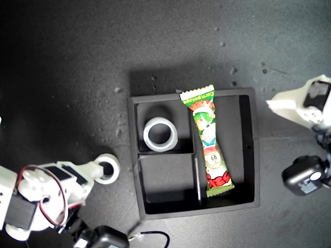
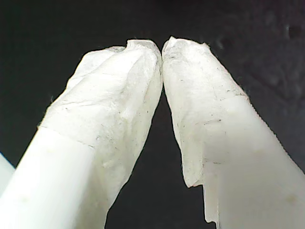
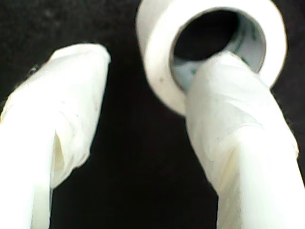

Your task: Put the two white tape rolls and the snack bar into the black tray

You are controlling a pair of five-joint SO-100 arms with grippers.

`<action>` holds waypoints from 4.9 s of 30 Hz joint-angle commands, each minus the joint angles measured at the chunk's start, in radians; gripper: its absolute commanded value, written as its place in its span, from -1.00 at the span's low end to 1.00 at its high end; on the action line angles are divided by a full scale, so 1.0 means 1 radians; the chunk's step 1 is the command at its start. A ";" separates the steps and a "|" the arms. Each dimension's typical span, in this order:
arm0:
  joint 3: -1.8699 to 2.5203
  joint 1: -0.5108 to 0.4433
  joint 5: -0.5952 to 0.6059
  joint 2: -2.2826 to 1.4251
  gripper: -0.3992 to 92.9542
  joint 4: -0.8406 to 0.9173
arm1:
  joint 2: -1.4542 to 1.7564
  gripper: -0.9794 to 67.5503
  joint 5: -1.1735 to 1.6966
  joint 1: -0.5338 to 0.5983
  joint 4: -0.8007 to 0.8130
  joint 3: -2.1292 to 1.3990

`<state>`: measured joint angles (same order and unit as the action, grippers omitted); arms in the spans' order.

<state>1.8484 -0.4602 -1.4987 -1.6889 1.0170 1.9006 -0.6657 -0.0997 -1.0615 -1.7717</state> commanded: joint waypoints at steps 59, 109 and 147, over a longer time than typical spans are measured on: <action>-1.867 0.150 0.354 0.951 -0.99 0.818 | 1.224 -0.99 -0.738 0.026 0.126 -1.304; 0.765 0.436 0.360 -0.808 -0.99 -0.017 | 1.226 -0.98 -0.931 0.032 -0.106 -1.351; 1.290 0.448 0.261 -1.700 -0.99 0.322 | 1.226 -0.97 -0.853 0.095 -0.209 -1.351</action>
<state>3.0818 -0.0184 -1.2916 -3.3379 1.3177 3.1339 -1.6107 -0.0153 -1.2594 -3.1124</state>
